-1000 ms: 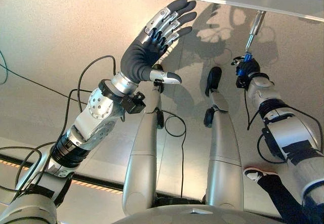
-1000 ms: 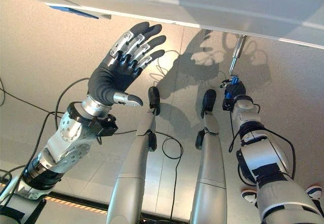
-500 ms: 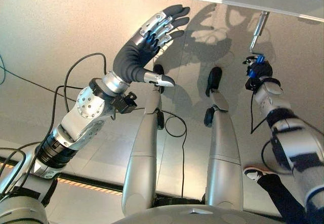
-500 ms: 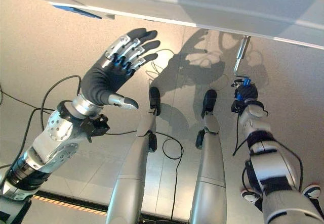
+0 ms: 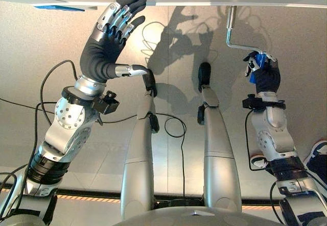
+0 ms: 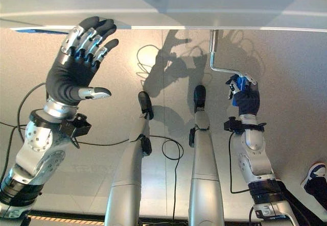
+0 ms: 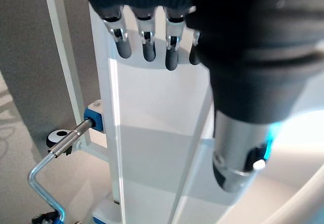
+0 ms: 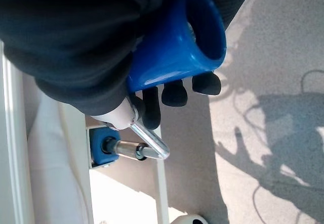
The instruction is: Raise the hospital bed
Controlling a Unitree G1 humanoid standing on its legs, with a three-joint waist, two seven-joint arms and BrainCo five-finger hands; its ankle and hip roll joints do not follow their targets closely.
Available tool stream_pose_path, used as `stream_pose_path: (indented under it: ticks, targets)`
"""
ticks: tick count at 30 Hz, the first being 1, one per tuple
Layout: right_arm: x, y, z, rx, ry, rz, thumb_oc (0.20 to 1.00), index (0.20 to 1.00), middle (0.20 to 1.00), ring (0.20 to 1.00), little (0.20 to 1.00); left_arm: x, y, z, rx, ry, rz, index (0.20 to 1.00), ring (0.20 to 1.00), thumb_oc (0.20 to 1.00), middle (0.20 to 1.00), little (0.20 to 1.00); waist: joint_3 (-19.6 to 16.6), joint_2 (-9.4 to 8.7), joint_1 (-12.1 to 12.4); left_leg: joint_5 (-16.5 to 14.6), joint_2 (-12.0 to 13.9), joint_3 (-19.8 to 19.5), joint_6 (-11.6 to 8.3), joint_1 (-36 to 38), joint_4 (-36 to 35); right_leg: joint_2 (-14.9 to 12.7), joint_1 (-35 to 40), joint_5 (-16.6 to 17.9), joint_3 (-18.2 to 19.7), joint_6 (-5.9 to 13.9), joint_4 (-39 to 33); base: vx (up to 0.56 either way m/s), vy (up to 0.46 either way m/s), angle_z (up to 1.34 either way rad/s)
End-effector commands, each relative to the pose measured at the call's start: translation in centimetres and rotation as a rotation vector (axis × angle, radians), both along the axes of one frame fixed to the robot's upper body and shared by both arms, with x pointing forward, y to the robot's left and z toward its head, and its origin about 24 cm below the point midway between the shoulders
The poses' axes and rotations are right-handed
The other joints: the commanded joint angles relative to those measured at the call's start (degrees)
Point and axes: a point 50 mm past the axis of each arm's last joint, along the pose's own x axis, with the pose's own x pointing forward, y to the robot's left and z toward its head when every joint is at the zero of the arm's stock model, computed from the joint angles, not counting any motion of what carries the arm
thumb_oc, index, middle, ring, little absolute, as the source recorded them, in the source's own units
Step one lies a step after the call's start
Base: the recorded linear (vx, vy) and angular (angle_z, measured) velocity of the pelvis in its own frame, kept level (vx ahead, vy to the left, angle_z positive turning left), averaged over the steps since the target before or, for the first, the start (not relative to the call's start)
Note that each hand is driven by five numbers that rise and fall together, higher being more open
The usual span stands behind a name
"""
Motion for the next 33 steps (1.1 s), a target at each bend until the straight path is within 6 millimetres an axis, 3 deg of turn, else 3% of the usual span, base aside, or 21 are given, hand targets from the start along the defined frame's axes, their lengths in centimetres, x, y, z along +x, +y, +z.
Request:
stream_pose_path:
  ticks: [1, 2, 3, 6, 7, 9, 16, 22, 29, 33]
  targets:
    - [-4.9, -2.4, 8.7, 0.122, -0.58, -0.071, 0.2, 0.2, 0.2, 0.2, 0.2, -2.5, 0.1, 1.9, -0.034, -0.156, -0.047, 1.0, 1.0, 1.0, 1.0, 1.0, -1.1, -1.36, -1.8, -7.1, 0.0, 0.1, -0.21, 2.1, 6.4, 1.6, 3.6, 3.4, -2.0, 4.05, -4.2, 0.0, 0.0, 0.0]
    - [-5.1, -1.9, 9.1, 0.098, -0.593, -0.038, 0.2, 0.2, 0.2, 0.2, 0.2, -2.6, 0.1, 2.0, -0.033, -0.161, -0.05, 1.0, 1.0, 1.0, 1.0, 1.0, -1.1, -1.44, -1.8, -7.0, 0.1, 0.1, -0.22, 2.0, 6.4, 1.7, 3.5, 3.4, -2.0, 4.04, -4.3, 0.0, 0.0, 0.0]
    - [-5.2, -0.5, 9.4, 0.052, -0.59, 0.109, 0.2, 0.2, 0.2, 0.2, 0.2, -2.8, 0.2, 2.1, -0.028, -0.165, -0.064, 1.0, 1.0, 1.0, 1.0, 1.0, -1.1, -1.82, -1.7, -6.9, 0.2, 0.2, -0.24, 1.8, 6.5, 1.7, 3.4, 3.7, -2.0, 4.0, -4.4, -0.01, -0.012, -0.03]
    - [-5.4, 0.1, 9.5, 0.024, -0.588, 0.185, 0.2, 0.2, 0.2, 0.2, 0.2, -3.0, 0.2, 2.1, -0.032, -0.163, -0.079, 1.0, 1.0, 1.0, 1.0, 1.0, -1.1, -2.03, -1.8, -6.8, 0.2, 0.2, -0.29, 1.7, 6.5, 1.7, 3.4, 3.8, -2.0, 4.01, -4.4, 0.0, -0.008, -0.01]
    - [-5.1, 1.9, 9.3, -0.025, -0.541, 0.354, 0.2, 0.2, 0.2, 0.2, 0.2, -3.0, 0.1, 2.0, -0.032, -0.149, -0.109, 1.0, 1.0, 1.0, 1.0, 1.0, -1.1, -2.32, -1.7, -6.6, 0.3, 0.1, -0.36, 1.6, 6.5, 1.8, 3.5, 4.0, -2.1, 4.0, -4.5, -0.01, -0.02, -0.03]
    - [-4.6, 3.3, 8.8, -0.064, -0.474, 0.488, 0.2, 0.2, 0.2, 0.2, 0.2, -2.8, -0.1, 1.8, -0.024, -0.134, -0.128, 1.0, 1.0, 1.0, 1.0, 1.0, -1.1, -2.43, -1.4, -6.3, 0.4, 0.0, -0.43, 1.5, 6.5, 1.7, 3.6, 4.2, -2.4, 4.0, -4.7, -0.01, -0.018, -0.01]
    - [-2.4, 8.9, 6.5, -0.193, -0.26, 0.81, 0.2, 0.2, 0.2, 0.2, 0.2, -2.0, -0.9, 1.3, 0.042, -0.114, -0.142, 1.0, 1.0, 1.0, 1.0, 1.0, -1.1, -1.68, 0.2, -5.5, 0.4, -0.3, -0.76, 1.8, 5.9, 1.4, 4.3, 4.6, -3.2, 3.89, -5.2, 0.0, 0.0, 0.0]
    - [-1.1, 12.0, 5.6, -0.281, -0.179, 0.918, 0.2, 0.2, 0.2, 0.2, 0.2, -1.7, -1.7, 1.3, 0.039, -0.121, -0.169, 1.0, 1.0, 1.0, 1.0, 1.0, -1.1, -0.82, 1.3, -5.3, 0.5, -0.6, -0.89, 2.1, 6.0, 1.1, 4.6, 4.6, -3.5, 3.81, -5.0, 0.0, 0.0, 0.0]
    - [0.7, 14.6, 4.9, -0.397, -0.128, 0.914, 0.2, 0.2, 0.2, 0.2, 0.2, -1.1, -2.6, 1.4, 0.01, -0.12, -0.195, 1.0, 1.0, 1.0, 1.0, 1.0, -1.1, -0.1, 2.3, -5.4, 0.4, -0.7, -0.9, 2.7, 6.1, 0.9, 5.0, 4.5, -3.6, 3.78, -4.9, 0.0, 0.0, 0.0]
    - [4.7, 15.9, 1.9, -0.434, 0.06, 0.796, 0.2, 0.2, 0.2, 0.2, 0.2, -0.7, -3.7, 1.3, -0.035, -0.102, -0.249, 1.0, 1.0, 1.0, 1.0, 1.0, -1.1, 1.09, 3.7, -5.4, 0.3, -0.8, -0.82, 2.9, 6.0, 0.7, 5.3, 4.6, -3.8, 3.63, -5.0, 0.0, 0.0, 0.0]
